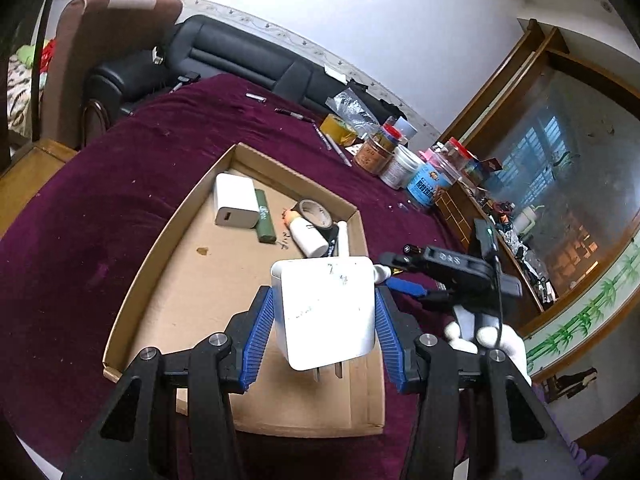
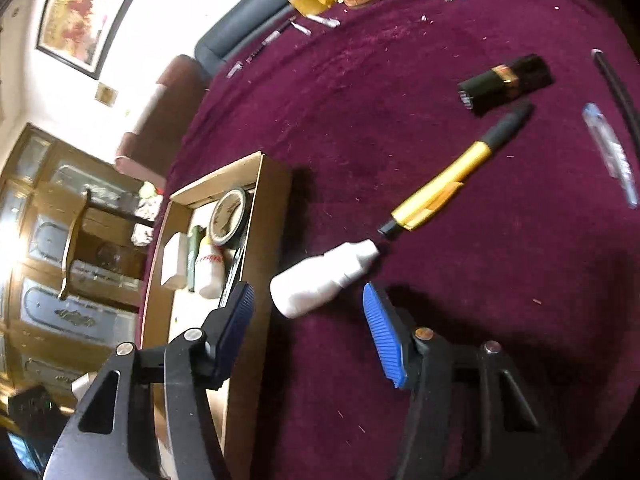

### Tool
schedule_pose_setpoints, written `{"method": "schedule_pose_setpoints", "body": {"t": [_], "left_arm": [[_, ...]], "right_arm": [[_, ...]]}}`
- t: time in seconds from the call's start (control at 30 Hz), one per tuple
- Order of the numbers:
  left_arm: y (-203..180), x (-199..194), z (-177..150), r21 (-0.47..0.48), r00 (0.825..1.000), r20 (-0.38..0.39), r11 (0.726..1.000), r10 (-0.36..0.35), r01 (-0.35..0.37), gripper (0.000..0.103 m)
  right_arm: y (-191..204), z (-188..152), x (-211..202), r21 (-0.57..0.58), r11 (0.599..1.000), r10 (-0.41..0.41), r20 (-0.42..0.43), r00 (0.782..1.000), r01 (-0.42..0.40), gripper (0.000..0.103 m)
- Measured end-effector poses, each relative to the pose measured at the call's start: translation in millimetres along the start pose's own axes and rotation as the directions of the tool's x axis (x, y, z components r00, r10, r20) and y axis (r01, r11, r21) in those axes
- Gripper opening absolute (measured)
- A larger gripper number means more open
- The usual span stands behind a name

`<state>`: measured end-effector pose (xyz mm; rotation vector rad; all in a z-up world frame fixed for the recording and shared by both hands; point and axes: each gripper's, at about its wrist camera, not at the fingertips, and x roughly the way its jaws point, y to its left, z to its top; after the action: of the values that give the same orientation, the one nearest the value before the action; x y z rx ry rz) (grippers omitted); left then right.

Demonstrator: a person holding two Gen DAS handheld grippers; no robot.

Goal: Organize rigid objects
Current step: 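Lift the charger with the left tool while the right tool grasps the white squeeze bottle, then lower the charger and squeeze bottle into the tray and open both tools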

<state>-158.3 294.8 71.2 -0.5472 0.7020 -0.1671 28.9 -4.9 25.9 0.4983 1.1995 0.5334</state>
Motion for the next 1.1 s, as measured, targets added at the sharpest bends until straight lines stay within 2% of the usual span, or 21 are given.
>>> {"method": "schedule_pose_setpoints", "body": {"t": [0.1, 0.17, 0.2, 0.23, 0.27, 0.37, 0.47, 0.67, 0.73, 0.9, 1.03, 1.1], "left_arm": [[9, 5, 0, -0.012, 1.0, -0.017, 1.0, 0.002, -0.003, 0.044], [16, 9, 2, -0.024, 0.999, -0.032, 1.0, 0.01, -0.011, 0.044], [18, 10, 2, -0.028, 0.999, -0.04, 0.999, 0.017, -0.018, 0.044], [20, 12, 2, -0.029, 0.999, -0.046, 0.999, 0.024, -0.025, 0.044], [22, 13, 2, -0.031, 0.998, -0.052, 0.999, 0.033, -0.034, 0.044], [27, 18, 5, -0.028, 0.995, -0.074, 0.997, 0.07, -0.073, 0.044], [34, 29, 10, -0.032, 0.987, -0.131, 0.994, 0.095, -0.1, 0.044], [42, 61, 29, 0.013, 0.947, -0.225, 0.972, 0.23, -0.233, 0.044], [47, 71, 35, 0.01, 0.938, -0.253, 0.97, 0.237, -0.242, 0.044], [52, 96, 53, 0.057, 0.904, -0.283, 0.946, 0.322, -0.32, 0.044], [54, 102, 59, 0.046, 0.91, -0.277, 0.95, 0.309, -0.308, 0.045], [57, 94, 58, -0.005, 0.925, -0.263, 0.959, 0.273, -0.284, 0.045]], "right_arm": [[12, 3, 11, -0.017, 0.996, -0.092, 0.015, 0.996, 0.092, 0.056], [22, 4, 16, -0.054, 0.981, -0.183, 0.032, 0.983, 0.185, 0.041], [24, 4, 18, -0.068, 0.975, -0.211, 0.039, 0.977, 0.213, 0.038], [26, 5, 20, -0.087, 0.965, -0.243, 0.049, 0.969, 0.247, 0.029], [24, 5, 20, -0.097, 0.963, -0.249, 0.053, 0.967, 0.253, 0.027], [16, 7, 15, -0.089, 0.969, -0.228, 0.057, 0.972, 0.232, 0.027], [12, 7, 3, -0.072, 0.976, -0.201, 0.082, 0.976, 0.207, 0.027], [33, -2, -30, -0.133, 0.983, -0.111, 0.136, 0.984, 0.129, 0.027], [41, -6, -30, -0.158, 0.982, -0.087, 0.129, 0.988, 0.107, 0.027], [71, -21, -20, -0.234, 0.972, -0.015, 0.074, 0.997, 0.032, 0.027], [97, -36, 4, -0.299, 0.954, 0.009, 0.009, 1.0, -0.006, 0.028], [106, -43, 15, -0.324, 0.946, 0.019, -0.031, 0.999, -0.028, 0.028]]}}
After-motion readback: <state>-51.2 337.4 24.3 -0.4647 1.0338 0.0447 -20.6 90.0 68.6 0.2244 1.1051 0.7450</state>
